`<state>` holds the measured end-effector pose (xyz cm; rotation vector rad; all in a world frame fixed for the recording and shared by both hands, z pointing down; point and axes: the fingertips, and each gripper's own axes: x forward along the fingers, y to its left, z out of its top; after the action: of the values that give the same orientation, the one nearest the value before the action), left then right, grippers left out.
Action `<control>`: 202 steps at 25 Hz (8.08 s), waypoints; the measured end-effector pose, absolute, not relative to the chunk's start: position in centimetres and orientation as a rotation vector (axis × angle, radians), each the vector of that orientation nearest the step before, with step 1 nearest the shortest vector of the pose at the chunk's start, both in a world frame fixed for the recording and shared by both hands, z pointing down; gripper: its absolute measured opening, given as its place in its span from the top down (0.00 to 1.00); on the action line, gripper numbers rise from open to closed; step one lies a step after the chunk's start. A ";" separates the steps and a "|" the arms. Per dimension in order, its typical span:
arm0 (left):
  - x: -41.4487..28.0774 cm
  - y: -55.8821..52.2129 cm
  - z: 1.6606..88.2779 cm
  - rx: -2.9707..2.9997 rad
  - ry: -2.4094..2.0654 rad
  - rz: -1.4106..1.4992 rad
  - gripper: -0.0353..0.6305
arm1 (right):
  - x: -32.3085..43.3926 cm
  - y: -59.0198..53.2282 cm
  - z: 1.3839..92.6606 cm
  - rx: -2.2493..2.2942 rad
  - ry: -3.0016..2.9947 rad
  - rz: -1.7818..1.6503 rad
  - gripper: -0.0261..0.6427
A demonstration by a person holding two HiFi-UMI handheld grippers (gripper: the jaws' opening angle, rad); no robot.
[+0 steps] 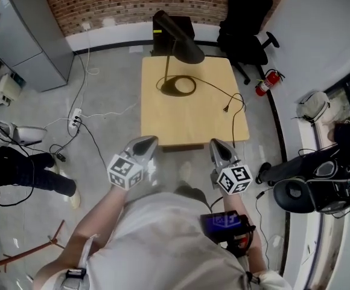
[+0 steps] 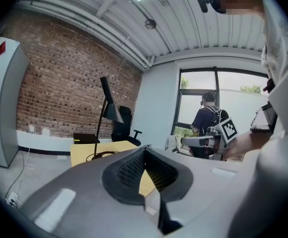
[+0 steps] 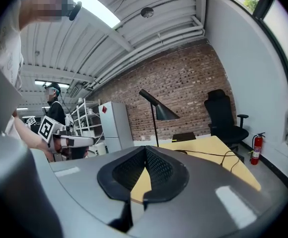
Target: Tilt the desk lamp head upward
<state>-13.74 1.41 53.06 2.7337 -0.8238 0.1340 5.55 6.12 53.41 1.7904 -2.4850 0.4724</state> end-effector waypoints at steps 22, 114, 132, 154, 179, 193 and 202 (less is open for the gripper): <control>-6.5 -11.0 52.9 2.648 -1.015 0.179 0.94 | 13.0 -9.9 53.2 1.602 -2.622 0.494 0.94; -8.7 -32.2 34.1 2.748 -1.224 -0.043 0.60 | 17.5 -29.4 51.3 1.442 -2.801 0.532 0.94; -6.1 -35.0 31.2 2.669 -0.888 -0.209 0.59 | 17.9 -29.4 51.1 1.455 -2.819 0.559 0.94; -4.5 -34.2 31.6 2.857 -0.411 0.082 0.61 | 15.9 -30.8 51.0 1.362 -2.834 0.614 0.92; -4.5 -34.1 31.9 2.987 -0.542 0.384 0.59 | 13.9 -35.1 54.1 1.222 -2.862 1.681 0.52; -4.3 -34.0 31.7 2.990 -0.554 0.398 0.60 | 12.9 -35.1 52.8 1.162 -2.894 1.723 0.51; -5.4 -33.6 31.6 2.940 -0.603 0.393 0.60 | 13.7 -34.9 52.4 1.274 -2.763 1.737 0.52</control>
<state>-5.41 -33.64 31.63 2.9401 -0.6034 0.3927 13.69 -34.94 52.44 1.2739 -2.7630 1.7372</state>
